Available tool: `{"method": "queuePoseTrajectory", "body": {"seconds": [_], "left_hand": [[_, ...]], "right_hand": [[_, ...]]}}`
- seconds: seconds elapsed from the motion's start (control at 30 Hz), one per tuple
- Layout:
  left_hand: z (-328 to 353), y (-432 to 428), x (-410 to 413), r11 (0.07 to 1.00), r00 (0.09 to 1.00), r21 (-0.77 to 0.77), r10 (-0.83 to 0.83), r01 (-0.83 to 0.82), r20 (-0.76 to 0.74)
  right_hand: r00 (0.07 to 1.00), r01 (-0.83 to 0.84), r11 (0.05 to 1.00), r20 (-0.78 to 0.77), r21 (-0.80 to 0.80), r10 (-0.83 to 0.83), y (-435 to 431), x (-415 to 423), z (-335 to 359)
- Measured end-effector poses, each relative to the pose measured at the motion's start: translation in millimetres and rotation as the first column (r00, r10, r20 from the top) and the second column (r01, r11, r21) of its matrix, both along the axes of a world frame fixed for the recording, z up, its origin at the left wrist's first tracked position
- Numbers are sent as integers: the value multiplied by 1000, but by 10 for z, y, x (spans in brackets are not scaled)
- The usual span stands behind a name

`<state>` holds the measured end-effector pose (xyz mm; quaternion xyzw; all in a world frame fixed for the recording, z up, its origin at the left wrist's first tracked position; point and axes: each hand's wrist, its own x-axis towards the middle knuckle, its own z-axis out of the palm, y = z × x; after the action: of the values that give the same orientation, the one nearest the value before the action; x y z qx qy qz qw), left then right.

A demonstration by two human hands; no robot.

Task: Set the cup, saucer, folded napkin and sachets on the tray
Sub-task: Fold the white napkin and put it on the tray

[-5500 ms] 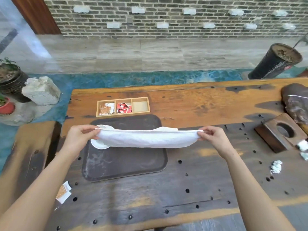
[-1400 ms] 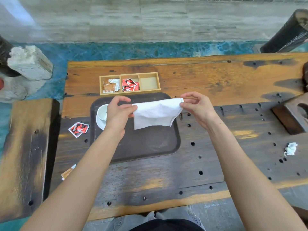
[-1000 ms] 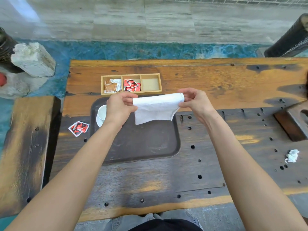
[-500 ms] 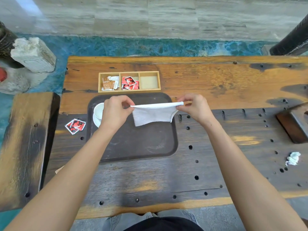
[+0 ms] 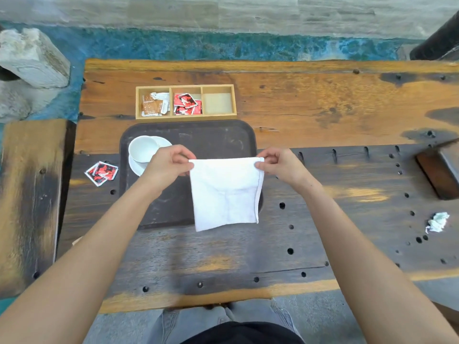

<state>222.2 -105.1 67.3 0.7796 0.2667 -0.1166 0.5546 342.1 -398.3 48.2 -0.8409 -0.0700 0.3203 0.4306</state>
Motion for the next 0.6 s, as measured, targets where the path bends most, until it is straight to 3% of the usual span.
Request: {"method": "queuePoseTrajectory", "body": {"seconds": [0.33, 0.47, 0.6], "left_hand": [[-832, -26, 477, 971, 955, 21, 239, -239, -173], [-1057, -193, 143, 975, 899, 111, 222, -195, -377], [-1206, -378, -171, 976, 857, 114, 216, -184, -469]], "right_hand": [[990, 129, 976, 76, -175, -117, 320, 316, -761], [990, 144, 923, 42, -356, -138, 191, 110, -910], [988, 112, 908, -49, -403, -144, 100, -375, -1013]]}}
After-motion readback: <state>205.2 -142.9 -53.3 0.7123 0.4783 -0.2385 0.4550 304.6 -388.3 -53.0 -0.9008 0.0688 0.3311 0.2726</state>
